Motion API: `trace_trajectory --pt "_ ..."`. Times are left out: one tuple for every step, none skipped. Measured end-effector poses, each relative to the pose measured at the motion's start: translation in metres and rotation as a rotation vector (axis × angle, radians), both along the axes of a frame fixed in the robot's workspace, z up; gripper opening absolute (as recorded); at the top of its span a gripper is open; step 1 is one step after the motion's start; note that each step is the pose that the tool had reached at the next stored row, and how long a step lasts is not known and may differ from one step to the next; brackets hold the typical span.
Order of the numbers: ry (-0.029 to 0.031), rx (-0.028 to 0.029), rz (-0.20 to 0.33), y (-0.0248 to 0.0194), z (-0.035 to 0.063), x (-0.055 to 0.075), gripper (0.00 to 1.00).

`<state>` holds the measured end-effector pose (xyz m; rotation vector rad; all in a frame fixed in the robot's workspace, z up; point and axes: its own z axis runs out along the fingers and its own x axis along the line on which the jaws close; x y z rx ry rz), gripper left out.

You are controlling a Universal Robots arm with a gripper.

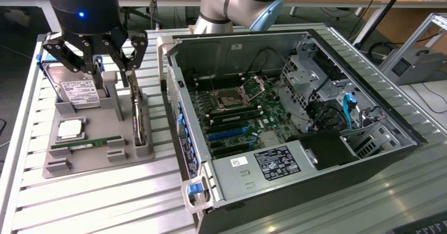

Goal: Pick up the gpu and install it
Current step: 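Pick up the gpu and move the gpu toward the slot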

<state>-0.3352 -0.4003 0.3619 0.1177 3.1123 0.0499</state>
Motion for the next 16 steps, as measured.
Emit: trace_trajectory --pt "0.0 0.0 0.0 0.0 -0.0002 0.0 0.48" --pt "0.0 -0.0001 0.0 0.0 -0.0004 0.0 0.48" --pt "0.0001 -0.0002 0.0 0.0 -0.0007 0.0 0.48" --pt "0.0 -0.0002 0.0 0.0 -0.001 0.0 0.48" --pt "0.0 -0.0003 0.0 0.0 -0.0013 0.0 0.48" --pt "0.0001 -0.0004 0.0 -0.0001 -0.0015 0.0 0.48" --pt "0.0 -0.0004 0.0 -0.0001 -0.0018 0.0 0.48" --pt "0.0 -0.0004 0.0 -0.0001 -0.0019 0.0 0.48" --pt "0.0 -0.0004 0.0 -0.0001 -0.0021 0.0 0.48" --pt "0.0 -0.0004 0.0 -0.0001 -0.0023 0.0 0.48" --pt "0.0 -0.0005 0.0 -0.0001 -0.0024 0.0 0.48" --pt "0.0 -0.0005 0.0 -0.0001 -0.0026 0.0 0.48" --pt "0.0 -0.0006 0.0 -0.0001 -0.0027 0.0 0.48" --pt "0.0 -0.0006 0.0 -0.0002 -0.0029 0.0 0.48" --pt "0.0 -0.0006 0.0 -0.0002 -0.0031 0.0 0.48" --pt "0.0 -0.0006 0.0 -0.0002 -0.0034 0.0 0.48"
